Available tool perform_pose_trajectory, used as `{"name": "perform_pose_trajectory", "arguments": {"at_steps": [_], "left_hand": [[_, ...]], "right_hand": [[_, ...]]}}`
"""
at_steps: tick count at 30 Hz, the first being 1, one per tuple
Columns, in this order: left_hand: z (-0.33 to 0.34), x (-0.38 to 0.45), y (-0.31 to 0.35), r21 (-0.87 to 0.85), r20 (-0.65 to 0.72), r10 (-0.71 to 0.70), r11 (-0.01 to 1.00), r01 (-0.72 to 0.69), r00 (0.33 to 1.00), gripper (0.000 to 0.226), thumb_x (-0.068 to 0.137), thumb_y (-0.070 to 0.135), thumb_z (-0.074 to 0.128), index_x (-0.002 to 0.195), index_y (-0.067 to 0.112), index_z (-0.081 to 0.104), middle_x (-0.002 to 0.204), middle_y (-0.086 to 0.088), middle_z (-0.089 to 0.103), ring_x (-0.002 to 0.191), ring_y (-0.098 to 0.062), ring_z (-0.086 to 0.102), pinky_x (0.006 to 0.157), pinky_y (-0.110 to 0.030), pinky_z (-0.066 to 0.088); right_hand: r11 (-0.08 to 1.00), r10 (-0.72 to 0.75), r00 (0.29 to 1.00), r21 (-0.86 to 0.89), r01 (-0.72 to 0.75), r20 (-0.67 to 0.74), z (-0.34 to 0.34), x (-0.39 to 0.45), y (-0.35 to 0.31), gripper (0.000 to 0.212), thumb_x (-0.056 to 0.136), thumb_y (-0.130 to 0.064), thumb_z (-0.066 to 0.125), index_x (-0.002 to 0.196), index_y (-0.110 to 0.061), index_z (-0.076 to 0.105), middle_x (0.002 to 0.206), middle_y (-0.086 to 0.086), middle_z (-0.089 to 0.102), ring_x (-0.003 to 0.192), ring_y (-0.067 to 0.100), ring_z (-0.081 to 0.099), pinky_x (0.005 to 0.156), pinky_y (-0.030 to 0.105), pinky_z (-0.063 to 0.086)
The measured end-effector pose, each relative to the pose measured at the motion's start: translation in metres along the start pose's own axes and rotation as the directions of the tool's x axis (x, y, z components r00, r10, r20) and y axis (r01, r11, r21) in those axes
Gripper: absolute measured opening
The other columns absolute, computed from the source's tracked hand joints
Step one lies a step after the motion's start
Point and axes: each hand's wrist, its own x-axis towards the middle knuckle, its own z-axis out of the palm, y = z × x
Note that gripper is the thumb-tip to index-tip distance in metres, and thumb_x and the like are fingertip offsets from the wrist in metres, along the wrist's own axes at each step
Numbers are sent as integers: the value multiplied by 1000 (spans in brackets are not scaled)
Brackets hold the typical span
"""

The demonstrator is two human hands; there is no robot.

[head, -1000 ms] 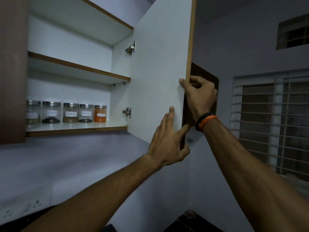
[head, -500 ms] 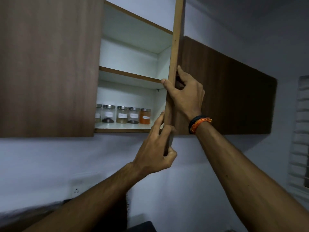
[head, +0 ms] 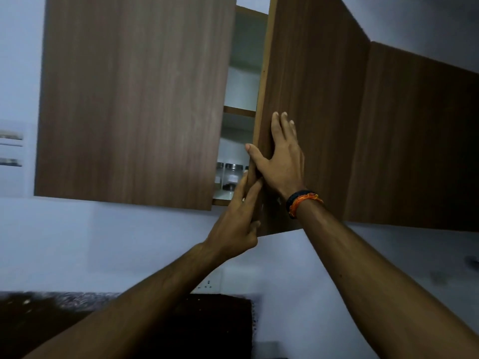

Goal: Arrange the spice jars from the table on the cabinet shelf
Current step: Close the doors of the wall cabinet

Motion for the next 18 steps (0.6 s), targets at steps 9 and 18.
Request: {"name": "perform_pose_trajectory", "arguments": {"at_steps": [9, 18], "left_hand": [[-3, 3, -65, 241, 37, -51, 970, 40, 998, 114, 82, -3, 68, 159, 25, -11, 161, 3, -34, 143, -36, 33, 81, -28, 59], [-5, 18, -119, 588, 146, -108, 809, 2, 983, 100, 88, 17, 70, 159, 7, 0, 164, -23, -15, 153, -39, -9, 125, -52, 12]], "right_hand": [[999, -30, 997, -23, 31, 69, 83, 11, 18, 81, 93, -55, 53, 159, -28, 15, 167, 9, 1, 153, 30, 1, 120, 62, 11], [980, -87, 988, -166, 107, 126, 136, 24, 38, 72, 95, -39, 51, 158, -27, 18, 167, 11, 1, 153, 32, 1, 120, 62, 11]]}}
